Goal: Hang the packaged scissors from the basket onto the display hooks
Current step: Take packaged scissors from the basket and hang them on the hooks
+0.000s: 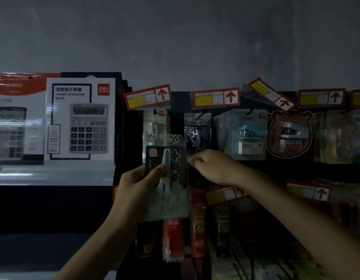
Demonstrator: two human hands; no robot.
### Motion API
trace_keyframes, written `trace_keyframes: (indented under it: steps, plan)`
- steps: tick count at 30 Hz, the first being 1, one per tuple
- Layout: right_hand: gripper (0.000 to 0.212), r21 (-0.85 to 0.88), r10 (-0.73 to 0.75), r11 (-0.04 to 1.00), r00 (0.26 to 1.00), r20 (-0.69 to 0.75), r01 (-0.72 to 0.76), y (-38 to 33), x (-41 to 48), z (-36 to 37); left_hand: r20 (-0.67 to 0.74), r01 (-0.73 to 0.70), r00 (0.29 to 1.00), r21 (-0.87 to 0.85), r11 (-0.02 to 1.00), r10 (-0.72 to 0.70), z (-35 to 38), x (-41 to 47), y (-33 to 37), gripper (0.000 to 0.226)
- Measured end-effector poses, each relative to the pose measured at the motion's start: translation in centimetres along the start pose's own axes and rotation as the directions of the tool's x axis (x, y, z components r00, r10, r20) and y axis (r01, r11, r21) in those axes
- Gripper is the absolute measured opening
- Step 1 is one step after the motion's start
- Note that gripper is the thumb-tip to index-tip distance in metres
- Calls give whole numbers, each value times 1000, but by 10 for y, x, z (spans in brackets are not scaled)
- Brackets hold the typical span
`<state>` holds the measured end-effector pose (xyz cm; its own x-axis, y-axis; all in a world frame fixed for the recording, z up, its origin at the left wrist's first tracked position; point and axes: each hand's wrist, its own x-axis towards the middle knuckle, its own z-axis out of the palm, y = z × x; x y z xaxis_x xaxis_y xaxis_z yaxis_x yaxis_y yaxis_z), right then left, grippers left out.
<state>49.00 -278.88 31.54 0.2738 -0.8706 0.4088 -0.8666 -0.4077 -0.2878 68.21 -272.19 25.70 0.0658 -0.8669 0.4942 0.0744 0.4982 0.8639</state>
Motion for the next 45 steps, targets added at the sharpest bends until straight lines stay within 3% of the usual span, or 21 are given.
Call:
trace_keyframes:
  steps: [4, 8, 14, 25, 29, 32, 36, 42, 45]
  plan:
    - [75, -276, 152, 958, 958, 243, -81, 2, 30, 11, -23, -7, 1000, -56, 998, 6, -5, 1, 0, 27]
    - [83, -243, 268, 949, 921, 282, -201, 2, 49, 18, -29, -24, 999, -85, 996, 21, -12, 0, 1, 23]
    - [77, -202, 304, 947, 903, 304, -251, 5, 62, 24, -23, -30, 999, -90, 995, 28, -20, 1, 0, 26]
    - [75, -281, 277, 937, 934, 228, -209, 18, 59, 24, -33, -72, 997, -52, 996, 70, -15, -1, 2, 20]
    - [72, -199, 286, 950, 925, 249, -240, 24, 63, 22, -9, -70, 998, -55, 996, 69, -14, -2, 3, 27]
    - [51, -187, 267, 956, 931, 248, -225, 25, 64, 25, -16, -77, 997, -41, 996, 76, -13, -3, 3, 30]
    - [72, -142, 225, 970, 949, 221, -196, 22, 58, 24, 5, -74, 997, -32, 997, 74, -12, -6, 5, 26]
    - [60, -115, 104, 989, 986, 133, -89, 26, 48, 20, 15, -86, 996, -27, 996, 87, -10, -10, 5, 26]
    - [53, -1, 32, 999, 996, 77, -32, 30, 34, 14, 4, -80, 997, -21, 997, 80, -6, -11, 4, 24]
